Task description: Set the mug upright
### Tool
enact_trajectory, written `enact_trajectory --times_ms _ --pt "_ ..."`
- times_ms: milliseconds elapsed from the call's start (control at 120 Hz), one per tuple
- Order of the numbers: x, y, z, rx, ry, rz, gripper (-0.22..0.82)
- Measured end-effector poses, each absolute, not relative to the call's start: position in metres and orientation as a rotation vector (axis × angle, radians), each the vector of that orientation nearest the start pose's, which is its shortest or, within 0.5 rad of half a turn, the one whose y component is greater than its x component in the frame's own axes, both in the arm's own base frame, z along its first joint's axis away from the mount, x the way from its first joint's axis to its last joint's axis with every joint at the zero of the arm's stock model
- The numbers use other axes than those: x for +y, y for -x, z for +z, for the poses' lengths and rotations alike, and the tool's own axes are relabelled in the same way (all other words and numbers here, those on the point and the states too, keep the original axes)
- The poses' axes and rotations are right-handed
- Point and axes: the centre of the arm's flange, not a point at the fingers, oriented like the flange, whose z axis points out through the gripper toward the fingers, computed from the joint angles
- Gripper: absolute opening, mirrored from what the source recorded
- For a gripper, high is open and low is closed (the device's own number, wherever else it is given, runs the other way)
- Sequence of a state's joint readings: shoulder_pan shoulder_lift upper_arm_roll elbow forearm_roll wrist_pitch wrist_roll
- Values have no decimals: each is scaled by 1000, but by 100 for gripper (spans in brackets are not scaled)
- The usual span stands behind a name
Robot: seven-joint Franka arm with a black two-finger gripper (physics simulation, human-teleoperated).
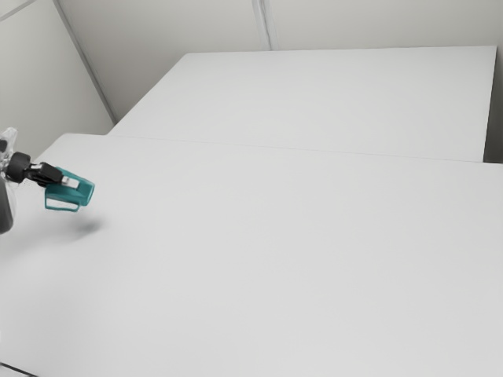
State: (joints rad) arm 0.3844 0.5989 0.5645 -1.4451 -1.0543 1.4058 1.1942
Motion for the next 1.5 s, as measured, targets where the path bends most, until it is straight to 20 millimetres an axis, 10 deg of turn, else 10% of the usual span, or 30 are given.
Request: enact_trajectory --times_ms 183,358,558,1033,1500 --pt "311 -547 435 -397 -2410 375 -17" --pt "205 -549 443 -680 -2624 151 -17" --pt "129 -554 435 -963 -2845 5 -17" --pt "43 -543 381 -1200 -3107 39 -17" --pt "45 -460 337 -951 -3205 -47 -17"
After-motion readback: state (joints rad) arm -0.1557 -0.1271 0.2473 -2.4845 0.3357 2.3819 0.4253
